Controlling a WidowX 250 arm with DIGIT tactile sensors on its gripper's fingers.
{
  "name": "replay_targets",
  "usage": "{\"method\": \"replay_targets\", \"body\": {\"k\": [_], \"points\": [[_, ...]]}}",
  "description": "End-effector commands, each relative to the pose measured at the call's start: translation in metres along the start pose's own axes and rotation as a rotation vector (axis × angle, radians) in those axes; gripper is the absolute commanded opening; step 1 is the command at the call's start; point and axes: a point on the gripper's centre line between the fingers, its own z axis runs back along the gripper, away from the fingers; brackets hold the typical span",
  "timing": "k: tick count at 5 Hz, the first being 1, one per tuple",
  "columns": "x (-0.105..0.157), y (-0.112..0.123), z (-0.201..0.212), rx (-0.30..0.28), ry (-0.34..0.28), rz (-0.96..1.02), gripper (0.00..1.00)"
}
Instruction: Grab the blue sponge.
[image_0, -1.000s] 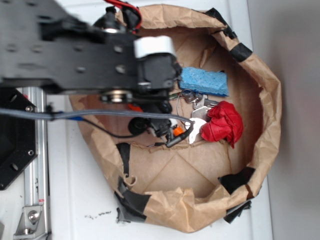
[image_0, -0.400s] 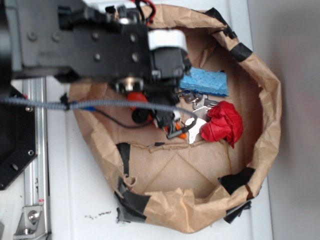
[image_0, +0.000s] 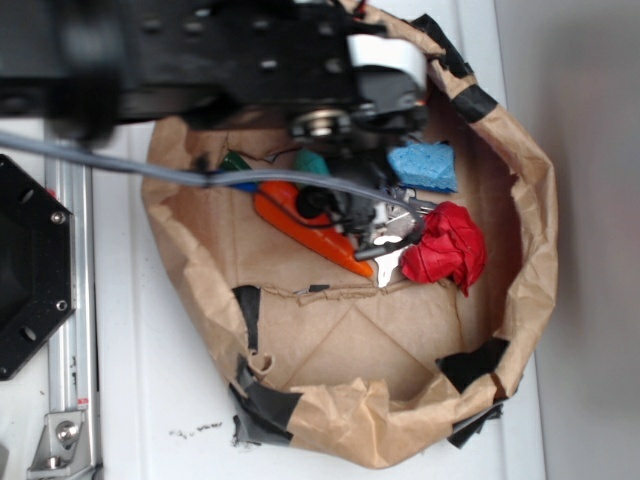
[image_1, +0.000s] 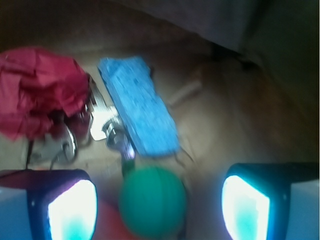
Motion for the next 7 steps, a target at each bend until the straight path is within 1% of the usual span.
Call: {"method": "replay_targets", "body": {"k": [1, 3, 4, 5, 7], "points": [[0.038, 0.011, -0.009, -0.052, -0.048, -0.117, 1.0], [0.034, 0.001, -0.032, 0.006, 0.011, -0.26, 1.0], [0.028, 0.003, -0.038, -0.022, 0.039, -0.289, 1.0], [0.028, 0.005, -0.054, -0.048, 0.088, -0.267, 0.0], [0.024, 0.0, -0.035, -0.022, 0.039, -0.279, 0.0]]}}
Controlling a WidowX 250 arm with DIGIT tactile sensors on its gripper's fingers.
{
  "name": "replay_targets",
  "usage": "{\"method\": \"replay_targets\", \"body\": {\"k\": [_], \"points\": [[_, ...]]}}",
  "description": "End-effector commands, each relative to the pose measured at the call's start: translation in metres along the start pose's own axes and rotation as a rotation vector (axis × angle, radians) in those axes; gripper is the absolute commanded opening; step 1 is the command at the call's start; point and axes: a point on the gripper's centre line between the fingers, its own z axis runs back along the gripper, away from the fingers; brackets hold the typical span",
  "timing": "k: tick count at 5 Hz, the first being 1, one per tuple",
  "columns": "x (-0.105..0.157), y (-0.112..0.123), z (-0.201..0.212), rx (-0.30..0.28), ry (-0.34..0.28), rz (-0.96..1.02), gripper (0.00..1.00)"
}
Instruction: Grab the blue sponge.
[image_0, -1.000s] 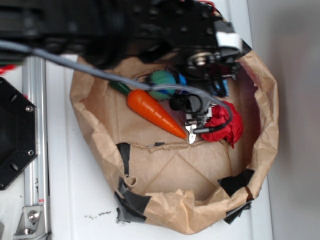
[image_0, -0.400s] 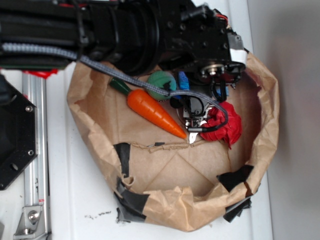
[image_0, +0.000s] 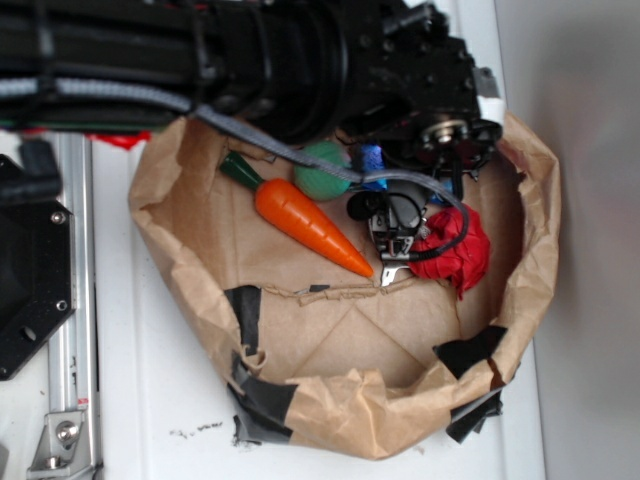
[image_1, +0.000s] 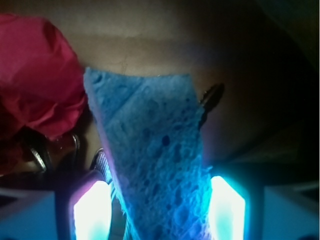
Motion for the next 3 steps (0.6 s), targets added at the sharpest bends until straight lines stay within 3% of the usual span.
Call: {"method": "replay_targets", "body": {"k": [1, 3], "points": [[0.005, 0.0, 0.038, 0.043, -0.083, -0.077, 0.0], [0.004, -0.038, 0.106, 0.037, -0.228, -0.179, 0.0]]}}
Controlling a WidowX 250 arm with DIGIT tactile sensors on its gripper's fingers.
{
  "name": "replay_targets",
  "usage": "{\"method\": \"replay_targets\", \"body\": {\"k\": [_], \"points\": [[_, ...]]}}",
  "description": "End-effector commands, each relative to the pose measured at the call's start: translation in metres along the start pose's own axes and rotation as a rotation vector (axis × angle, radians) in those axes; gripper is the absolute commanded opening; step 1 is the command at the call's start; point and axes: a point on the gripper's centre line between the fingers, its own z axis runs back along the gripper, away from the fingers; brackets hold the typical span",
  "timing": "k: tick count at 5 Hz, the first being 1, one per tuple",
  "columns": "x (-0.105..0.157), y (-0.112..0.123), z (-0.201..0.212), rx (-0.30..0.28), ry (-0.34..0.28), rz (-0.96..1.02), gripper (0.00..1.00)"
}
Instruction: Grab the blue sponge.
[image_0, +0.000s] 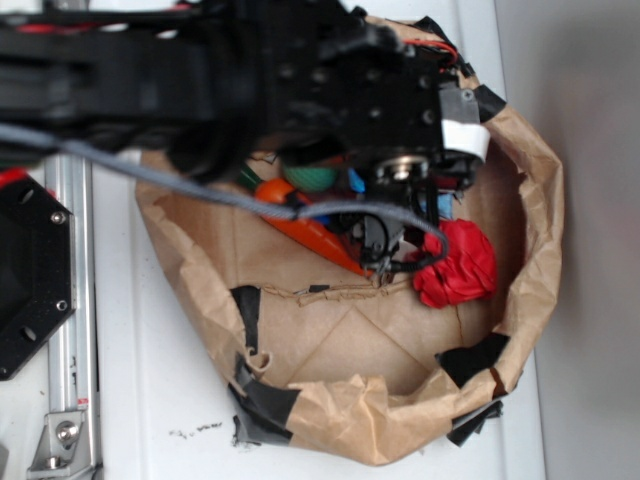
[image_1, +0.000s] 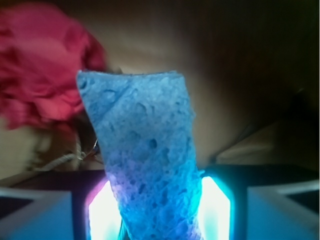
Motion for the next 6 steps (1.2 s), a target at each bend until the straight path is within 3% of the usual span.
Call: {"method": "replay_targets", "body": {"k": [1, 2, 3, 4, 5, 6], "points": [[0.008, -0.026, 0.061, -0.007, -0.143, -0.108, 0.0], [0.007, -0.03, 0.066, -0.019, -0.084, -0.079, 0.0], [0.007, -0.03, 0.069, -0.063, 0.048, -0.061, 0.0], [-0.003, -0.028, 0.069, -0.06, 0.165, 0.008, 0.0], [-0.007, -0.025, 0.07, -0.098, 0.242, 0.058, 0.0], [-0.007, -0.028, 0.073, -0.072, 0.212, 0.053, 0.0]]}}
